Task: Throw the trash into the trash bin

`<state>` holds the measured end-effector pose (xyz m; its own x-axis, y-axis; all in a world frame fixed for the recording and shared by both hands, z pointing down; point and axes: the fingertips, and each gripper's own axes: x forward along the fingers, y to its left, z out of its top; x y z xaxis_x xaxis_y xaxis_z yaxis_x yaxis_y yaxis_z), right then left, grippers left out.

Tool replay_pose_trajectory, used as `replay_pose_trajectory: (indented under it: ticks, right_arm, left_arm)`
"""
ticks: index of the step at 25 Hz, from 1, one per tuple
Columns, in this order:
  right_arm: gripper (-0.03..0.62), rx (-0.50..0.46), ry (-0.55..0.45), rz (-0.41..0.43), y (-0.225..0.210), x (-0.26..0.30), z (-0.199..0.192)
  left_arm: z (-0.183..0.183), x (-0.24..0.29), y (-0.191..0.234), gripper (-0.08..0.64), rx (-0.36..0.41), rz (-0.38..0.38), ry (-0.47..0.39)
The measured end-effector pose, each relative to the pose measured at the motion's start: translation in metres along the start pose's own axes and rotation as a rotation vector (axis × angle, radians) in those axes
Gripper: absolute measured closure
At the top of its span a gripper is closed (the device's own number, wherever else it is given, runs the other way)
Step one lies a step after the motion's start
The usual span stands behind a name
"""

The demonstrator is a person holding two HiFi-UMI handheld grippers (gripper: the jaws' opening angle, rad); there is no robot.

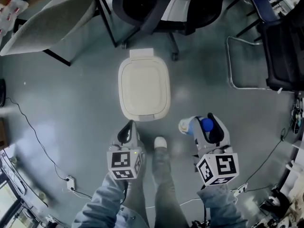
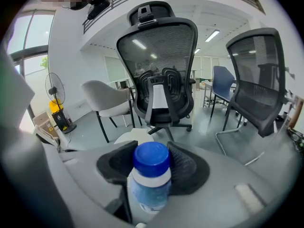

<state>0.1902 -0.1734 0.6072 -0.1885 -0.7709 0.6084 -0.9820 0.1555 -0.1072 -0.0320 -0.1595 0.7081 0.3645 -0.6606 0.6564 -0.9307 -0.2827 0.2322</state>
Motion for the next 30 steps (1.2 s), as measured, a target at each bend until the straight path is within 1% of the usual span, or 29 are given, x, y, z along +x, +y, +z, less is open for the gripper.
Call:
replay_pose_trajectory:
  ticks: [4,9,14,18,25,30]
  right_arm:
    - [0.397,0.009,-0.003,-0.009,-0.007,0.002,0.0]
    - [0.397,0.017,0.017,-0.018,-0.022,0.002,-0.005]
    - [0.397,0.037,0.032,-0.04,-0.034,0.001,-0.018]
    - [0.397,0.054,0.039,-0.059,-0.043,0.001,-0.023]
    - [0.397,0.068,0.04,-0.068,-0.048,0.0,-0.026]
    - [0.397,0.077,0.04,-0.078,-0.052,-0.002,-0.028]
  left_arm:
    - [-0.016,0.017,-0.004,0.554,0.013,-0.003,0.032]
    - [-0.033,0.038,-0.012,0.554,0.001,0.001,0.068]
    - [-0.052,0.049,-0.011,0.554,0.027,0.006,0.098]
    - [-0.061,0.052,-0.016,0.554,0.044,-0.004,0.121]
    - [-0.074,0.062,-0.024,0.554,0.082,-0.027,0.167]
    - [-0.077,0.063,-0.027,0.554,0.09,-0.028,0.167]
